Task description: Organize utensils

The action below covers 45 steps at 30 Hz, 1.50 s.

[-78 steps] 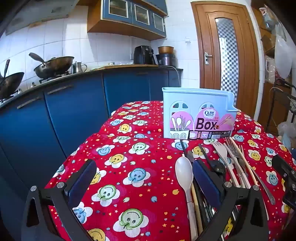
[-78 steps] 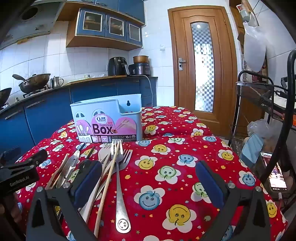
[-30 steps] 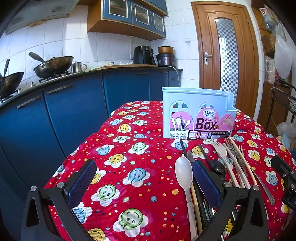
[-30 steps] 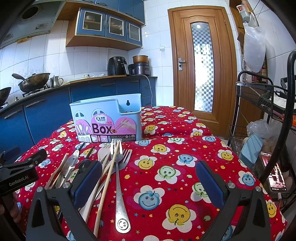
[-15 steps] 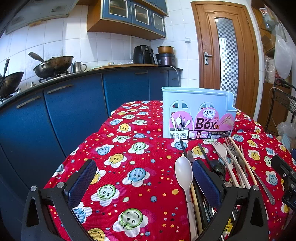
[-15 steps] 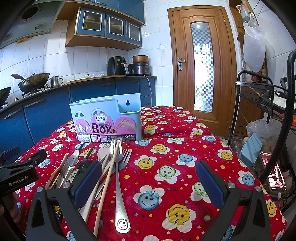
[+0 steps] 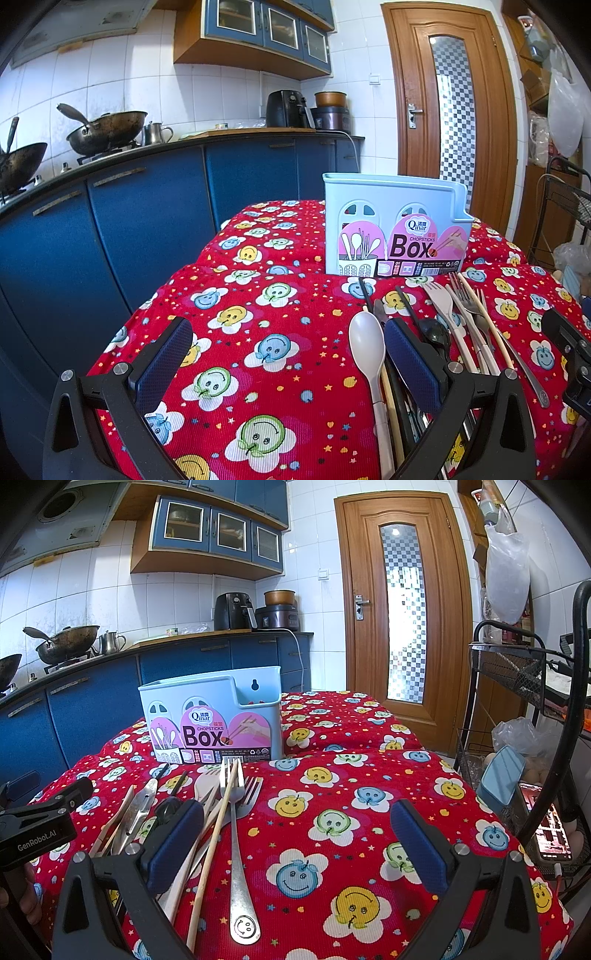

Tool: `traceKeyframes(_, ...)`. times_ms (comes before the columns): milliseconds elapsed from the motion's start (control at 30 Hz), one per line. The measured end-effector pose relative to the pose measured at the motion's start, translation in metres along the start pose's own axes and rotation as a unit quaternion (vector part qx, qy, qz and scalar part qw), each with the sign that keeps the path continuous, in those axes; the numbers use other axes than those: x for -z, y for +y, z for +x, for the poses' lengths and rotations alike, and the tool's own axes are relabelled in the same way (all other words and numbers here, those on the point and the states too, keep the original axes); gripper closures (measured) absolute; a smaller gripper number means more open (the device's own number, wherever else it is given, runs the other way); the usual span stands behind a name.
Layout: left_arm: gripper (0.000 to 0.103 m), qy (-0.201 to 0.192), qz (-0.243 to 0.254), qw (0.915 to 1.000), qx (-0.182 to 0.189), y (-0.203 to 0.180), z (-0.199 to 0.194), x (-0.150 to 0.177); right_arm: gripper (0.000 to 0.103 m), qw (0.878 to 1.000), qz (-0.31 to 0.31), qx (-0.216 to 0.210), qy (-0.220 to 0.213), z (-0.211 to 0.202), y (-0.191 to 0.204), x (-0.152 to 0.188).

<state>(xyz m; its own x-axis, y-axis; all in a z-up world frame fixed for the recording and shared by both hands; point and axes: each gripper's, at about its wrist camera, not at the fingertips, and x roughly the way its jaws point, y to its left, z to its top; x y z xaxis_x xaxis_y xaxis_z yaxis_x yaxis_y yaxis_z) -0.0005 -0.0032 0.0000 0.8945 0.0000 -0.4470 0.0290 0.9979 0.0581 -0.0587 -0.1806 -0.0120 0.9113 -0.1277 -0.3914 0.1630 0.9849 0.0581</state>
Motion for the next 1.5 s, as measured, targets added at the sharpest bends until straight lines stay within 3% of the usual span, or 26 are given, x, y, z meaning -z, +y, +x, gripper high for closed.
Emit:
traceKeyframes(733,0.000,0.008,0.001,1.0000,-0.004,0.001,0.002,0.001,0.000,1.000,0.008,-0.007,0.005,0.001,-0.002,-0.001)
traceKeyframes(1067,0.000,0.069,0.000,0.9971,0.033,0.004,0.016,-0.008,0.000,0.994,0.035,-0.056,0.087,0.022,-0.014,-0.011)
traceKeyframes(1233,0.000,0.103,0.024,0.9936,0.041,0.002,0.022,-0.017,0.000,0.989,0.009,-0.061,0.132,0.031,-0.009,-0.015)
traceKeyframes(1367,0.000,0.151,0.033,0.9861,0.062,0.003,0.033,-0.019,0.001,0.982,-0.019,-0.059,0.176,0.041,-0.004,-0.018)
traceKeyframes(1500,0.002,0.205,0.043,0.9729,0.098,0.000,0.045,-0.015,0.018,0.973,-0.033,-0.069,0.219,0.051,-0.001,-0.019)
